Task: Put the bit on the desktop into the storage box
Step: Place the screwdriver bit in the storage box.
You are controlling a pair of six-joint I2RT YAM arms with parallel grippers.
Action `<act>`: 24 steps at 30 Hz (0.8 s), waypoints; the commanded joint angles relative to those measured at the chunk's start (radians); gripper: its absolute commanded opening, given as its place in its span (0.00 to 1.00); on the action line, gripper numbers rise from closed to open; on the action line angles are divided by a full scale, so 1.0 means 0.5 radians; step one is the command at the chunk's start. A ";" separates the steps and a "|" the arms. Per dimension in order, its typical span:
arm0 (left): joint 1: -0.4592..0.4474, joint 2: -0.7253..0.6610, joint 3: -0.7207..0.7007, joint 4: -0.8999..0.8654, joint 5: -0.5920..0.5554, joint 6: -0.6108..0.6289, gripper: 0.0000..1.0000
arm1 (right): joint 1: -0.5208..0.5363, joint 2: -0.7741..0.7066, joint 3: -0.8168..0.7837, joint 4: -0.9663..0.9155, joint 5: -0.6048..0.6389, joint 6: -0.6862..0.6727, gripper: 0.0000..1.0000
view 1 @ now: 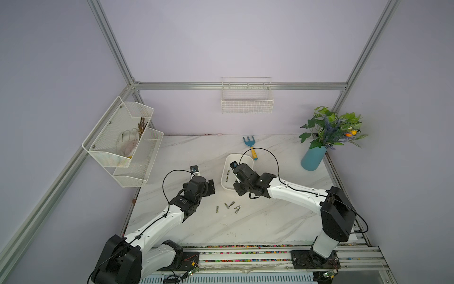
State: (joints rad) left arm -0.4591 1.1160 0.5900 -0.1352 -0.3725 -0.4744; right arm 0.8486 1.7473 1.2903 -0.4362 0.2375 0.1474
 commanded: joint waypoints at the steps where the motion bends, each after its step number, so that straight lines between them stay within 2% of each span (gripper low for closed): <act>1: 0.010 -0.027 -0.014 0.062 0.005 0.022 1.00 | -0.071 0.099 0.049 0.231 -0.004 0.033 0.09; 10: 0.010 -0.029 -0.009 0.048 0.011 0.031 1.00 | -0.201 0.402 0.246 0.305 -0.080 0.093 0.12; 11: 0.010 -0.029 -0.006 0.040 0.009 0.031 1.00 | -0.210 0.415 0.259 0.303 -0.084 0.103 0.14; 13: 0.010 -0.029 0.011 0.010 0.024 0.031 1.00 | -0.223 0.412 0.269 0.305 -0.085 0.122 0.25; 15: 0.010 -0.043 0.039 -0.047 0.059 0.020 1.00 | -0.230 0.372 0.252 0.304 -0.081 0.122 0.34; 17: 0.010 -0.072 0.058 -0.081 0.132 0.025 1.00 | -0.232 0.307 0.219 0.302 -0.069 0.119 0.39; 24: 0.001 -0.180 0.132 -0.331 0.281 -0.074 1.00 | -0.264 -0.140 -0.151 0.402 -0.013 0.130 0.46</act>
State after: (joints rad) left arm -0.4591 1.0481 0.6052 -0.2363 -0.2741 -0.4866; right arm 0.7288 1.7744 1.2762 -0.2905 0.2108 0.2001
